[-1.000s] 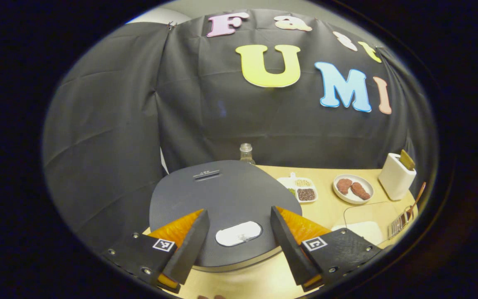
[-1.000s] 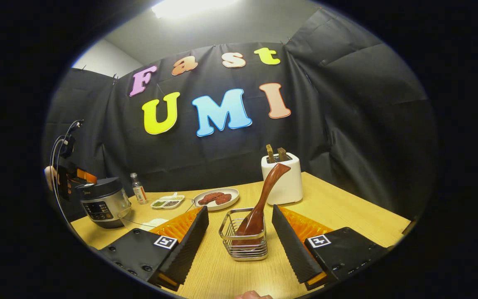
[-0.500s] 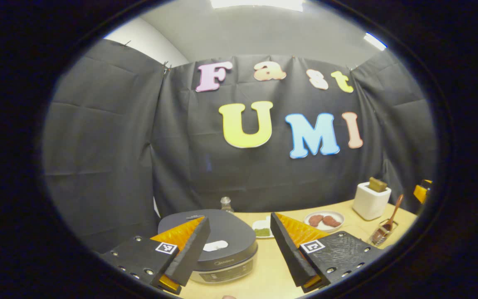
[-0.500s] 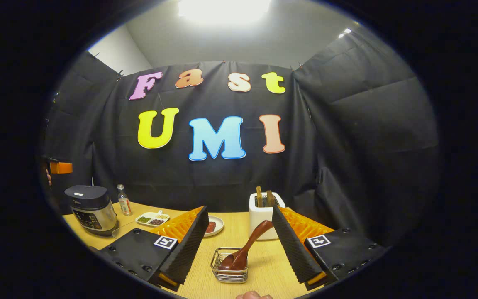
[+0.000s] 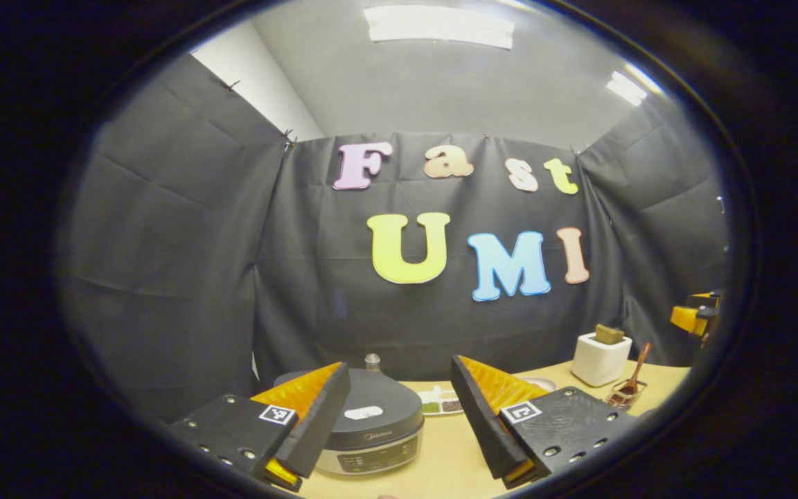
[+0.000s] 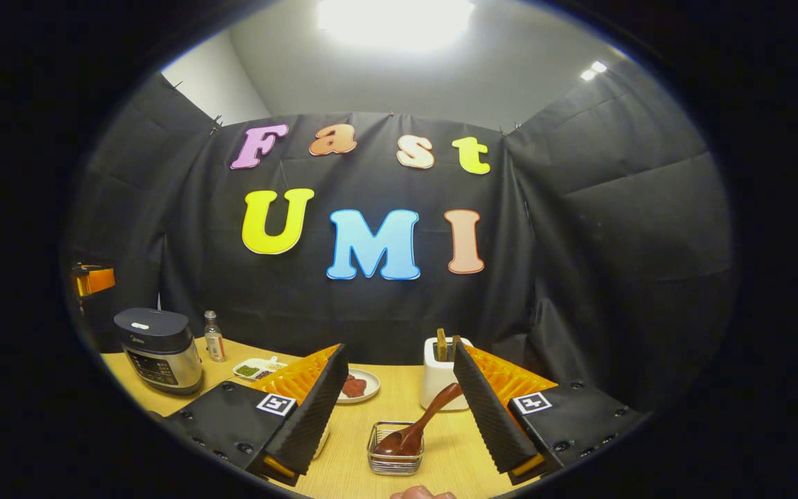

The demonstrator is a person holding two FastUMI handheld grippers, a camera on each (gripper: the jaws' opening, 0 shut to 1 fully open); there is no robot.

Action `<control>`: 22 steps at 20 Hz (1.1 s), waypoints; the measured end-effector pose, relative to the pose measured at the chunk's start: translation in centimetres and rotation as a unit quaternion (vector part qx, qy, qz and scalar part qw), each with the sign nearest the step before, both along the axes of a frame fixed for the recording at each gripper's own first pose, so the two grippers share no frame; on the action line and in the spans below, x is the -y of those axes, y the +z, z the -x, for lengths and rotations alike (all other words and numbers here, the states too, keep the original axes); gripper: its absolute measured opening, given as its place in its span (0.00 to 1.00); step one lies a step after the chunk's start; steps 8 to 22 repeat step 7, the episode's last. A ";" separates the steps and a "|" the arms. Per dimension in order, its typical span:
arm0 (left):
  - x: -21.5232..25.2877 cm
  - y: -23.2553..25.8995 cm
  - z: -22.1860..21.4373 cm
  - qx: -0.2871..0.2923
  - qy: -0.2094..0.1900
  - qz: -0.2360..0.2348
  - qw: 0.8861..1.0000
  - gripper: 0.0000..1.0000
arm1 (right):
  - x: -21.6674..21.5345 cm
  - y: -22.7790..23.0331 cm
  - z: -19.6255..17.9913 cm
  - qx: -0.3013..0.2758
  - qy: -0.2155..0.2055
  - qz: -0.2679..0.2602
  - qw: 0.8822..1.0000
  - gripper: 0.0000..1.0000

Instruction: Close the left gripper, press the button to open the rice cooker; take a wooden spoon from the chopstick holder with the right hand, scoop a spoonful of rice and pour it into the rice cooker, then put the wooden spoon back into the chopstick holder.

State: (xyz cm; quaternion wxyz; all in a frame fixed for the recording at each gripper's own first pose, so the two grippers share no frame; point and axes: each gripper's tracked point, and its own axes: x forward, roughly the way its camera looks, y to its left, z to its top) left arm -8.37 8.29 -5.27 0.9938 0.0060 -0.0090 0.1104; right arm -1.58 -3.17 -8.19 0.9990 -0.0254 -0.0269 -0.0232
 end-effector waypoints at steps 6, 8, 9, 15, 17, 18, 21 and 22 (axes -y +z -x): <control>0.4 -0.1 -0.9 -0.004 -0.003 -0.012 1.000 0.92 | 0.1 -0.2 -0.7 -0.004 -0.003 -0.007 1.000 1.00; 0.5 0.2 -1.0 -0.003 -0.001 -0.020 1.000 0.92 | 0.1 -0.3 -0.8 -0.005 -0.003 -0.009 1.000 1.00; 0.5 0.2 -1.0 -0.003 -0.001 -0.020 1.000 0.92 | 0.1 -0.3 -0.8 -0.005 -0.003 -0.009 1.000 1.00; 0.5 0.2 -1.0 -0.003 -0.001 -0.020 1.000 0.92 | 0.1 -0.3 -0.8 -0.005 -0.003 -0.009 1.000 1.00; 0.5 0.2 -1.0 -0.003 -0.001 -0.020 1.000 0.92 | 0.1 -0.3 -0.8 -0.005 -0.003 -0.009 1.000 1.00; 0.5 0.2 -1.0 -0.003 -0.001 -0.020 1.000 0.92 | 0.1 -0.3 -0.8 -0.005 -0.003 -0.009 1.000 1.00; 0.5 0.2 -1.0 -0.003 -0.001 -0.020 1.000 0.92 | 0.1 -0.3 -0.8 -0.005 -0.003 -0.009 1.000 1.00; 0.5 0.2 -1.0 -0.003 -0.001 -0.020 1.000 0.92 | 0.1 -0.3 -0.8 -0.005 -0.003 -0.009 1.000 1.00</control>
